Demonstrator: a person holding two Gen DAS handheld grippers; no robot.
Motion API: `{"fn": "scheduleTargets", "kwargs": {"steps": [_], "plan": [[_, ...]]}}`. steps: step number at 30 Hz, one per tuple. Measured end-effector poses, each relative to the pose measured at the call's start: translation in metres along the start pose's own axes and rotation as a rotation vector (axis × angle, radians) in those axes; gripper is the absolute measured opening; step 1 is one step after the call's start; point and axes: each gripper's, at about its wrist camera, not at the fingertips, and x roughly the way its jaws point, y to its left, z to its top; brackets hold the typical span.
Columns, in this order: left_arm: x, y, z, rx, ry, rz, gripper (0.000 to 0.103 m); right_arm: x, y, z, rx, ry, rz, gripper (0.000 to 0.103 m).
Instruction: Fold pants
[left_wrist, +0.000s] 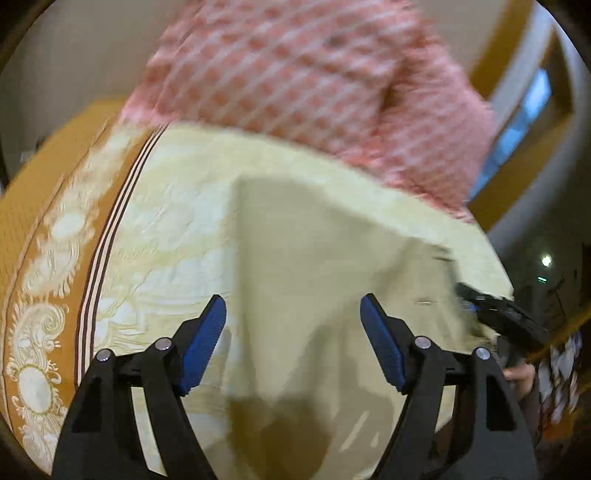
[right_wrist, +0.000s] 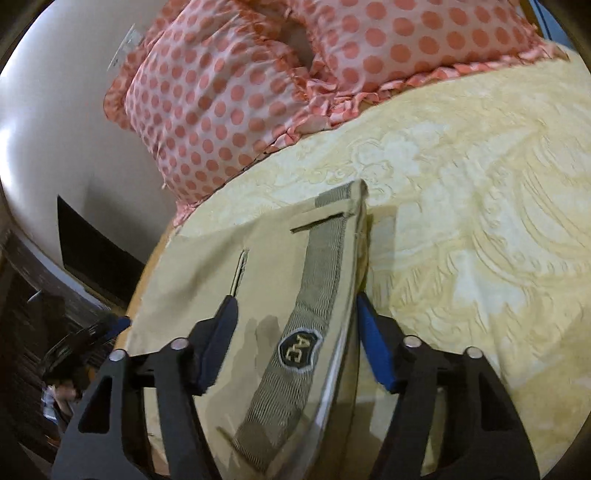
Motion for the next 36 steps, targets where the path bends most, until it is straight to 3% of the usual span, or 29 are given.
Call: {"fn": "scheduleTargets", "kwargs": {"steps": [4, 6, 7, 11, 13, 18, 22, 23, 24, 25, 26, 28, 29, 30, 32, 34, 36], "plan": [[0.026, 0.015, 0.006, -0.038, 0.085, -0.072, 0.074, 0.000, -0.004, -0.001, -0.010, 0.008, -0.001, 0.054], [0.036, 0.005, 0.010, -0.007, 0.099, -0.089, 0.074, 0.002, -0.005, -0.003, -0.025, 0.023, 0.007, 0.030], [0.041, 0.001, 0.012, 0.014, 0.109, -0.088, 0.074, 0.006, -0.007, -0.003, -0.025, 0.047, 0.045, 0.024], [0.054, -0.007, 0.030, 0.031, 0.123, -0.089, 0.014, 0.003, -0.015, 0.009, 0.033, 0.071, 0.203, 0.014], [0.058, -0.010, 0.042, 0.048, 0.114, -0.101, 0.010, 0.003, -0.011, 0.025, 0.019, 0.058, 0.230, 0.013], [0.077, -0.034, 0.089, 0.099, 0.015, -0.052, 0.009, 0.019, -0.005, 0.072, -0.021, -0.016, 0.166, 0.011], [0.116, -0.045, 0.124, 0.113, -0.033, 0.036, 0.013, 0.038, -0.019, 0.107, 0.004, -0.095, 0.037, 0.011], [0.128, -0.046, 0.128, 0.116, -0.012, 0.084, 0.018, 0.047, -0.021, 0.111, -0.008, -0.090, -0.018, 0.015], [0.140, -0.045, 0.131, 0.103, 0.023, 0.129, 0.021, 0.056, -0.022, 0.113, -0.032, -0.058, -0.129, 0.021], [0.142, -0.042, 0.132, 0.083, 0.036, 0.138, 0.029, 0.058, -0.023, 0.114, -0.043, -0.042, -0.210, 0.025], [0.137, -0.039, 0.130, 0.064, 0.021, 0.139, 0.031, 0.053, -0.024, 0.111, -0.051, -0.049, -0.261, 0.026], [0.110, -0.036, 0.121, 0.066, -0.065, 0.179, 0.041, 0.028, -0.017, 0.098, -0.089, -0.144, -0.246, 0.039], [0.092, -0.036, 0.113, 0.068, -0.112, 0.168, 0.044, 0.017, -0.011, 0.092, -0.116, -0.175, -0.216, 0.049], [0.082, -0.037, 0.107, 0.063, -0.130, 0.136, 0.044, 0.010, -0.005, 0.087, -0.141, -0.188, -0.175, 0.050], [0.069, -0.043, 0.091, 0.056, -0.118, 0.011, 0.047, 0.011, 0.010, 0.075, -0.184, -0.140, -0.084, 0.050], [0.077, -0.052, 0.080, 0.064, -0.054, -0.057, 0.048, 0.028, 0.017, 0.064, -0.195, -0.040, -0.053, 0.051], [0.100, -0.057, 0.070, 0.059, 0.031, -0.045, 0.048, 0.056, 0.011, 0.058, -0.167, 0.083, -0.117, 0.057]]}}
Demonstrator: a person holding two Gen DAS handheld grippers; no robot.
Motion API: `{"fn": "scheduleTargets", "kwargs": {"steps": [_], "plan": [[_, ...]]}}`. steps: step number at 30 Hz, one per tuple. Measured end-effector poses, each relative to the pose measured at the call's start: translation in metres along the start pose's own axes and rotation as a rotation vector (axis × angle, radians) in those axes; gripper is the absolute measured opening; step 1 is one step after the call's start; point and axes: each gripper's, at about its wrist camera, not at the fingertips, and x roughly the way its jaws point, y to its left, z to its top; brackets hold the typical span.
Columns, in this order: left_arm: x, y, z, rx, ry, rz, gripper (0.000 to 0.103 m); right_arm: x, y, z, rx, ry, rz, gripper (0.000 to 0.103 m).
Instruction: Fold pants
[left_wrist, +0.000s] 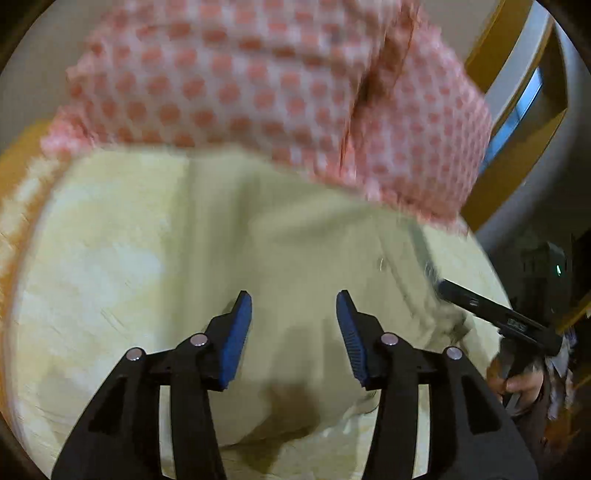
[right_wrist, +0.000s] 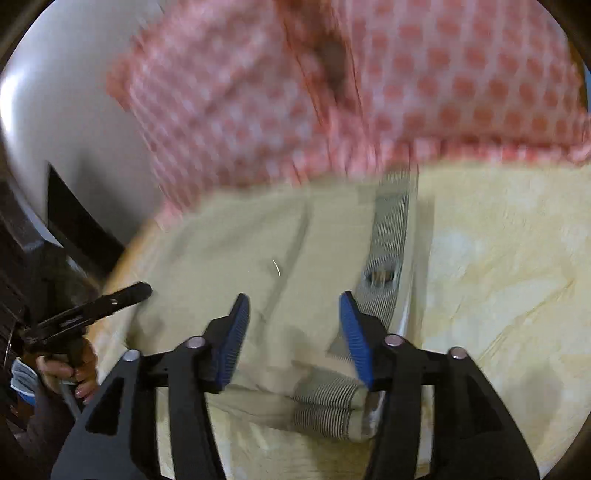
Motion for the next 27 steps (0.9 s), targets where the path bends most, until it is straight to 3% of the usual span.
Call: {"fn": "scheduleTargets", "kwargs": {"steps": [1, 2, 4, 6, 7, 8, 10, 12, 16, 23, 27], "plan": [[0.014, 0.000, -0.002, -0.003, 0.039, 0.032, 0.046, 0.006, -0.001, -0.001, 0.009, 0.011, -0.008, 0.058], [0.016, -0.002, -0.004, 0.009, 0.025, 0.064, 0.043, 0.002, 0.000, -0.002, 0.008, -0.013, -0.022, 0.059], [0.004, -0.007, -0.010, 0.024, 0.018, 0.089, 0.045, -0.010, 0.010, -0.007, 0.019, -0.008, -0.127, 0.062], [-0.014, -0.014, -0.022, 0.033, -0.009, 0.098, 0.066, -0.034, 0.024, -0.025, -0.021, -0.067, -0.165, 0.099], [-0.026, -0.018, -0.033, 0.050, -0.028, 0.108, 0.082, -0.048, 0.036, -0.041, -0.060, -0.114, -0.184, 0.102], [-0.036, -0.022, -0.046, 0.072, -0.044, 0.130, 0.091, -0.057, 0.045, -0.056, -0.090, -0.147, -0.208, 0.102], [-0.048, -0.023, -0.069, 0.092, -0.058, 0.178, 0.099, -0.060, 0.061, -0.085, -0.152, -0.180, -0.250, 0.102], [-0.055, -0.023, -0.093, 0.095, -0.055, 0.221, 0.100, -0.048, 0.071, -0.107, -0.181, -0.172, -0.309, 0.102], [-0.059, -0.018, -0.126, 0.071, -0.035, 0.294, 0.101, -0.031, 0.077, -0.130, -0.183, -0.143, -0.340, 0.102], [-0.060, -0.025, -0.146, 0.144, -0.089, 0.404, 0.101, -0.028, 0.083, -0.147, -0.169, -0.178, -0.396, 0.102], [-0.061, -0.025, -0.151, 0.146, -0.130, 0.410, 0.101, -0.028, 0.085, -0.148, -0.173, -0.183, -0.410, 0.102]]}}
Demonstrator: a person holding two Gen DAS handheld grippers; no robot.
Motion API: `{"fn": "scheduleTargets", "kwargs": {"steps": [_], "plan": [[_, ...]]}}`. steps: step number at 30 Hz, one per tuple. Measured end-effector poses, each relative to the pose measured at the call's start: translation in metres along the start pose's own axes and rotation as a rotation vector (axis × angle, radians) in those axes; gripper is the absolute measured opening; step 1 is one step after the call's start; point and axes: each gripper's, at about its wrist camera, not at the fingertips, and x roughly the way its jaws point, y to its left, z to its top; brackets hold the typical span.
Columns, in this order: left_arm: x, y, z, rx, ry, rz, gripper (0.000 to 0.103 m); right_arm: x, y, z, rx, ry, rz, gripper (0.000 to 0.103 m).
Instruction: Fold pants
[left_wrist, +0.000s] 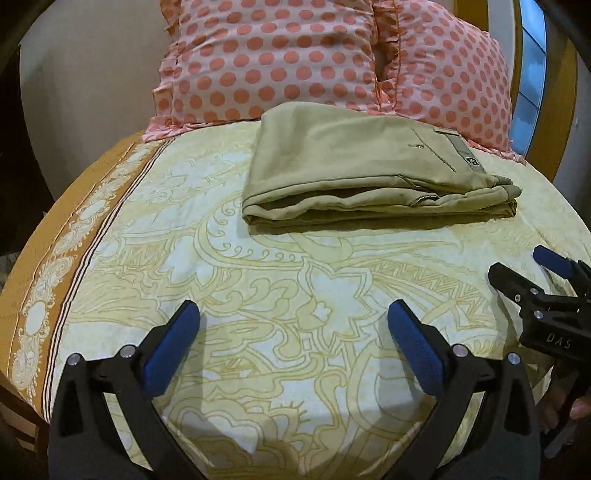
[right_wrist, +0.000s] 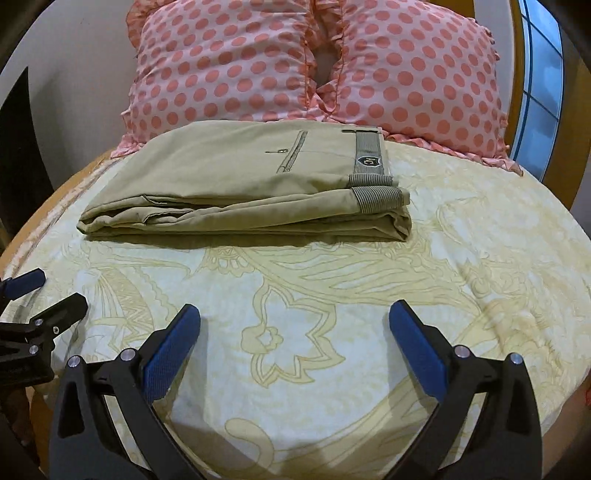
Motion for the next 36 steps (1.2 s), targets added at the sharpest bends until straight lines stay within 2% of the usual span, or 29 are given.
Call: {"fn": "scheduleTargets", "kwargs": {"steps": [36], "plan": [[0.0008, 0.0017, 0.0001, -0.001, -0.017, 0.005, 0.101, -0.0003, 0.0014, 0.0015, -0.003, 0.008, 0.001, 0.102]]}}
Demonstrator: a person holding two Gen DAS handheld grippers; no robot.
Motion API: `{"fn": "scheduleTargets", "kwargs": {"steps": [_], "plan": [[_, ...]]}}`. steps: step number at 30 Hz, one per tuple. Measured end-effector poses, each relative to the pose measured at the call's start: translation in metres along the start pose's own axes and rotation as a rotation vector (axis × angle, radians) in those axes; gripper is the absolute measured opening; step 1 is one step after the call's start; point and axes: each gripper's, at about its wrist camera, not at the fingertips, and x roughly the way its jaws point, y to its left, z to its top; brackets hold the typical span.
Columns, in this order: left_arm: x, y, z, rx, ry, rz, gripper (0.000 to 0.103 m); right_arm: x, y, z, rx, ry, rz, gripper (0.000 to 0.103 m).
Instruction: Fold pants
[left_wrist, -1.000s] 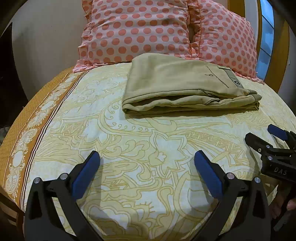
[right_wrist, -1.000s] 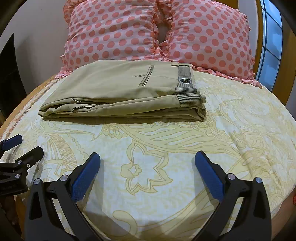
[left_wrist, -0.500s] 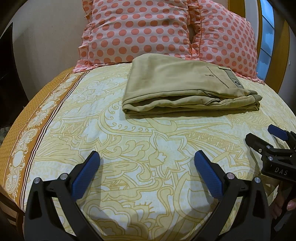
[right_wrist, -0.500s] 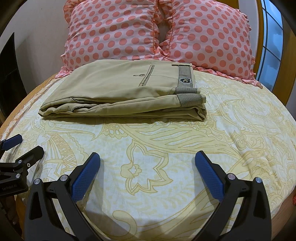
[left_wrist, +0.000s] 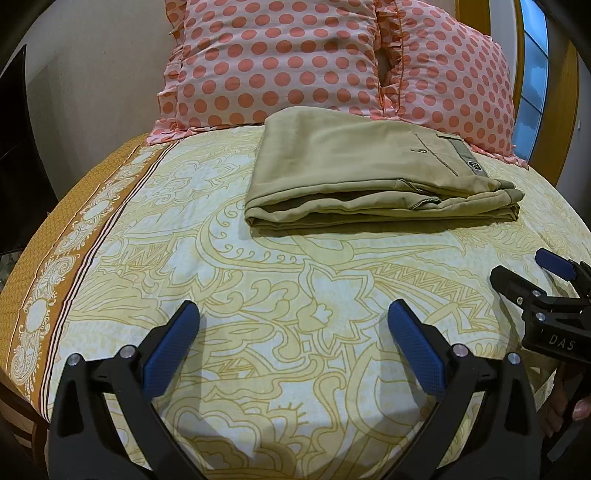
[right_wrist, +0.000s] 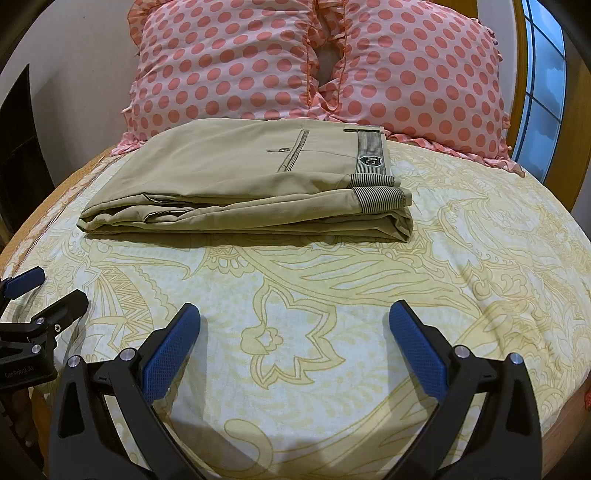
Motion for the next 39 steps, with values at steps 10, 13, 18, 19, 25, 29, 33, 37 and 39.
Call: {"fn": "scheduleTargets", "kwargs": {"steps": [10, 13, 18, 19, 25, 29, 33, 37, 39], "plan": [[0.0001, 0.0008, 0.0002, -0.001, -0.001, -0.001, 0.101, 0.0000, -0.0001, 0.0000, 0.000, 0.000, 0.000, 0.102], [0.0001, 0.0007, 0.0001, -0.001, -0.002, -0.001, 0.101, 0.0000, -0.0001, -0.0002, 0.000, 0.000, 0.000, 0.102], [0.0005, 0.0017, 0.0011, -0.002, -0.002, 0.001, 0.101, 0.0000, -0.0001, 0.0000, 0.000, 0.000, 0.000, 0.102], [0.0004, 0.0017, 0.0009, -0.001, -0.002, 0.000, 0.101, 0.0000, -0.0001, -0.0003, 0.000, 0.000, 0.000, 0.102], [0.0004, 0.0013, 0.0008, -0.001, -0.002, 0.000, 0.101, 0.0000, 0.0000, -0.0001, 0.000, -0.001, 0.000, 0.102], [0.0008, 0.0017, 0.0015, -0.001, -0.001, 0.001, 0.101, 0.0001, 0.0000, -0.0001, 0.001, 0.000, 0.000, 0.102], [0.0008, 0.0014, 0.0012, -0.002, -0.001, 0.001, 0.101, 0.0002, 0.0001, 0.0003, 0.001, -0.001, -0.001, 0.102], [0.0007, 0.0011, 0.0009, -0.002, -0.001, 0.002, 0.101, 0.0002, 0.0002, 0.0001, 0.001, -0.001, -0.001, 0.102], [0.0009, 0.0011, 0.0012, -0.004, 0.000, 0.003, 0.101, 0.0002, 0.0001, 0.0001, 0.001, -0.001, -0.001, 0.102]]}}
